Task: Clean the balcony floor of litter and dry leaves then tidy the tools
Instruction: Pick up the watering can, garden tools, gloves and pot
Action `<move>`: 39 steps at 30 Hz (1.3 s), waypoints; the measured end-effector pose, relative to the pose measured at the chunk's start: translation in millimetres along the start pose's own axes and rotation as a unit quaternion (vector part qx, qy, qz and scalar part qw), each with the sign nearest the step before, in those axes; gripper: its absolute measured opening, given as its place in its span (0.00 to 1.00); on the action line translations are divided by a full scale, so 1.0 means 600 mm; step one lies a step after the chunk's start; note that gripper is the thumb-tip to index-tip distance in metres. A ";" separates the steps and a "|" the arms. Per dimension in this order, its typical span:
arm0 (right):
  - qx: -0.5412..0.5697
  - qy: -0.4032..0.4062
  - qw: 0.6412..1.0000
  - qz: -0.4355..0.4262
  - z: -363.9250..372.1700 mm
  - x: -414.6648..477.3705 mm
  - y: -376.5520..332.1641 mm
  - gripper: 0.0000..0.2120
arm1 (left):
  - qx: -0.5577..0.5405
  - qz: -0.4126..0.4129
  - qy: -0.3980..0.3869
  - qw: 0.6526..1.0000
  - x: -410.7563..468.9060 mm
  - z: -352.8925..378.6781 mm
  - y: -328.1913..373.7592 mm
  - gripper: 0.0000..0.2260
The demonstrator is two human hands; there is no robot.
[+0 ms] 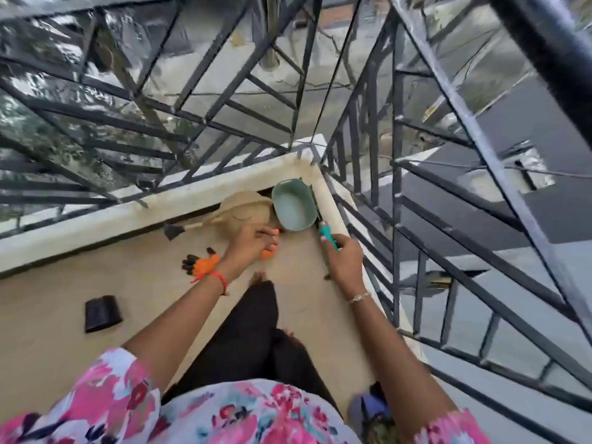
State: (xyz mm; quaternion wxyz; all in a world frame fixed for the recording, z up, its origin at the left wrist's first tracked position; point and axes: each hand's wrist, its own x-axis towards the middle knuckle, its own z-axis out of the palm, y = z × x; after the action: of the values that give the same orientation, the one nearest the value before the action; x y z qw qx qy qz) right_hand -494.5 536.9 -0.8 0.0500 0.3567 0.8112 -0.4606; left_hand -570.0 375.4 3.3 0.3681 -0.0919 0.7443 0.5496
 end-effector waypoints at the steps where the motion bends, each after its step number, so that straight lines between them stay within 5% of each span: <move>1: 0.000 0.011 1.000 -0.001 0.009 0.022 0.011 0.07 | 0.001 -0.010 -0.001 1.000 0.022 -0.003 -0.003 0.05; 10: -0.066 -0.105 0.981 0.147 0.226 0.350 0.198 0.13 | 0.090 -0.038 0.026 0.995 0.374 0.018 -0.119 0.08; 15: -0.289 -0.208 0.929 0.104 0.372 0.527 0.322 0.20 | 0.135 -0.052 0.027 0.989 0.571 0.030 -0.230 0.06; 22: -0.390 -0.223 0.893 0.002 0.534 0.705 0.418 0.24 | 0.162 -0.064 -0.066 0.983 0.752 0.044 -0.344 0.16; 35: -0.334 -0.262 0.905 0.034 0.547 0.744 0.427 0.24 | 0.132 -0.083 -0.029 0.987 0.780 0.036 -0.373 0.13; 39: -0.342 -0.237 0.909 -0.017 0.500 0.707 0.364 0.20 | 0.118 -0.068 -0.004 0.991 0.736 0.019 -0.327 0.13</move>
State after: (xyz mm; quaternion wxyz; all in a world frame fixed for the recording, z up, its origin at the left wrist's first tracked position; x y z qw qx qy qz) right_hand -746.4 597.9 -501.4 0.3515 0.1846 0.8894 -0.2268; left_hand -773.3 429.4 -431.7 0.4155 -0.0962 0.7946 0.4322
